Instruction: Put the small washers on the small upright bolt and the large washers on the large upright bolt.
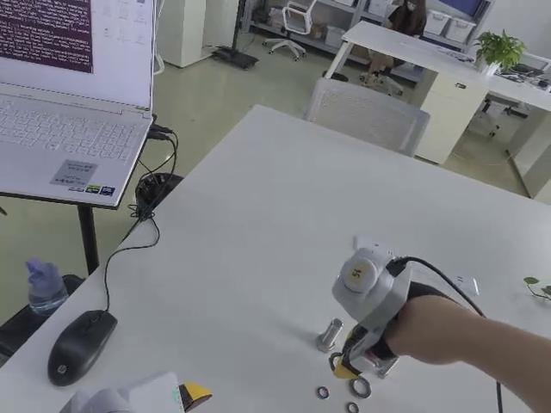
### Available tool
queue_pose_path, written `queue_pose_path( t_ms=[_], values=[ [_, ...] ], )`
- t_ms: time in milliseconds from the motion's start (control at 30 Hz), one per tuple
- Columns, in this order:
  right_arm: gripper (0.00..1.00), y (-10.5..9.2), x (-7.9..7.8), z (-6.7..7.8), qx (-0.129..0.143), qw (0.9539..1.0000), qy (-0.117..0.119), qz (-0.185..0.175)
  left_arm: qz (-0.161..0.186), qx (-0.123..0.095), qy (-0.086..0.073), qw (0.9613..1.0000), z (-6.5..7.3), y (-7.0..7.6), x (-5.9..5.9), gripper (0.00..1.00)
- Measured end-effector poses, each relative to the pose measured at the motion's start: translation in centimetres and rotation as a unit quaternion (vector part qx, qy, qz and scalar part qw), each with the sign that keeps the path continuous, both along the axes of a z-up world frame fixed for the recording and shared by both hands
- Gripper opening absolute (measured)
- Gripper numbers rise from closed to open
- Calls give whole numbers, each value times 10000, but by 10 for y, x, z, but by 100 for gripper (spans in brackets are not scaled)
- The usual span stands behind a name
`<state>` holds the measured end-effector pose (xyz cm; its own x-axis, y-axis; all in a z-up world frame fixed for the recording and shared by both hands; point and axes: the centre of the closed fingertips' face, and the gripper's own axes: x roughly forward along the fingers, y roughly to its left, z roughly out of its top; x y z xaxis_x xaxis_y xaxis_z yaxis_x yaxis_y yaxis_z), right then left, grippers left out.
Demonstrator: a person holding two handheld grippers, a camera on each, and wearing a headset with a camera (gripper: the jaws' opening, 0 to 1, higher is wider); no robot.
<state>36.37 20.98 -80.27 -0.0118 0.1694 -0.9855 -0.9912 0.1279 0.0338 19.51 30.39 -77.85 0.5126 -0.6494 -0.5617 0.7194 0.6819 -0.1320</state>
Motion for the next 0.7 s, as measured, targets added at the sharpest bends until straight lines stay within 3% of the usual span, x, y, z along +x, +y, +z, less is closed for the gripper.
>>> queue_pose_path(
  t_ms=[333,700],
  values=[
    [22,0,19,12,-24,10000,-76,-48,11,12,-9,10000,1,0,0,78],
    [22,3,45,10,-62,9998,-129,-124,34,55,26,10000,-4,2,-1,78]
  ],
)
